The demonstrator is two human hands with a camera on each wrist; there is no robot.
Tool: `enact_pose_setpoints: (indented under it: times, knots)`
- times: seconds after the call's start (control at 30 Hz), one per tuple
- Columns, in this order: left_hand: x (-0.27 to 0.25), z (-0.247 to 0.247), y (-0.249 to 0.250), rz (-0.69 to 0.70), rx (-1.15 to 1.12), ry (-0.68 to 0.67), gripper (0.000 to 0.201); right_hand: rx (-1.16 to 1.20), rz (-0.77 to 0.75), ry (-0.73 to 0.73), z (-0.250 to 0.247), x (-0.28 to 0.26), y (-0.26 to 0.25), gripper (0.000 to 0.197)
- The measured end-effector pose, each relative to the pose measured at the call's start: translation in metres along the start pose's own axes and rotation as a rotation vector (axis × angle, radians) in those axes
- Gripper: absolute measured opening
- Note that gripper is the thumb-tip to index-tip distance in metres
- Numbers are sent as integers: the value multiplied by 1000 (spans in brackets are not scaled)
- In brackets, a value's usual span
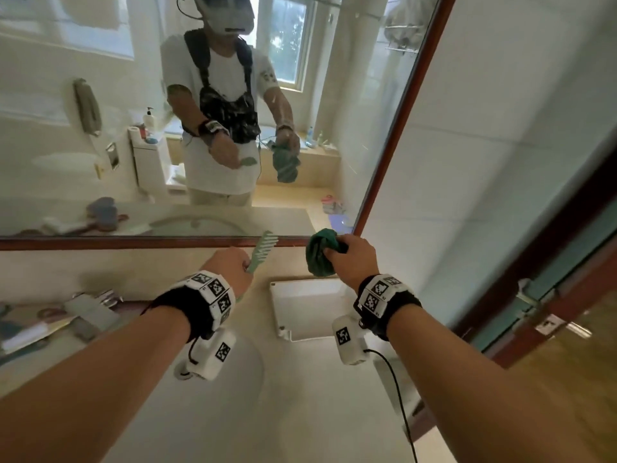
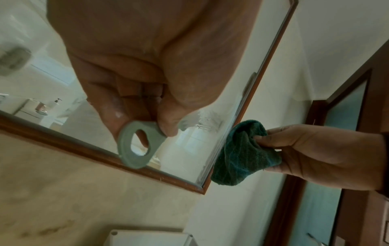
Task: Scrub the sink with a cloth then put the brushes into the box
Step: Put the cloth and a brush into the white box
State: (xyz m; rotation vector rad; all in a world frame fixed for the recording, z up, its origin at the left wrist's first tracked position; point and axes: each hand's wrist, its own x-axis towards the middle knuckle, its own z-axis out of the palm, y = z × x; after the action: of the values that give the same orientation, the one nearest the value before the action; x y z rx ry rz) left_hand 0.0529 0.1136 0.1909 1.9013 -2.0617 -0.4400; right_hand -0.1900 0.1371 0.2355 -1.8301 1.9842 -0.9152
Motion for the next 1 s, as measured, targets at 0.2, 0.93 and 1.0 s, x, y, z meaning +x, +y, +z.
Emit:
enact_pose_setpoints:
  times: [0.2,0.93,1.0]
  knots:
    - [49,39,35,36,-48,-34,10,24,84,25,-1,27,43,27]
    - [109,195,-65,-293,-238,-172,12,39,429,-312,248,104,158,38]
    - [112,202,-69,-291,-198,-197,11,-3,389,-326,264,107,161,41]
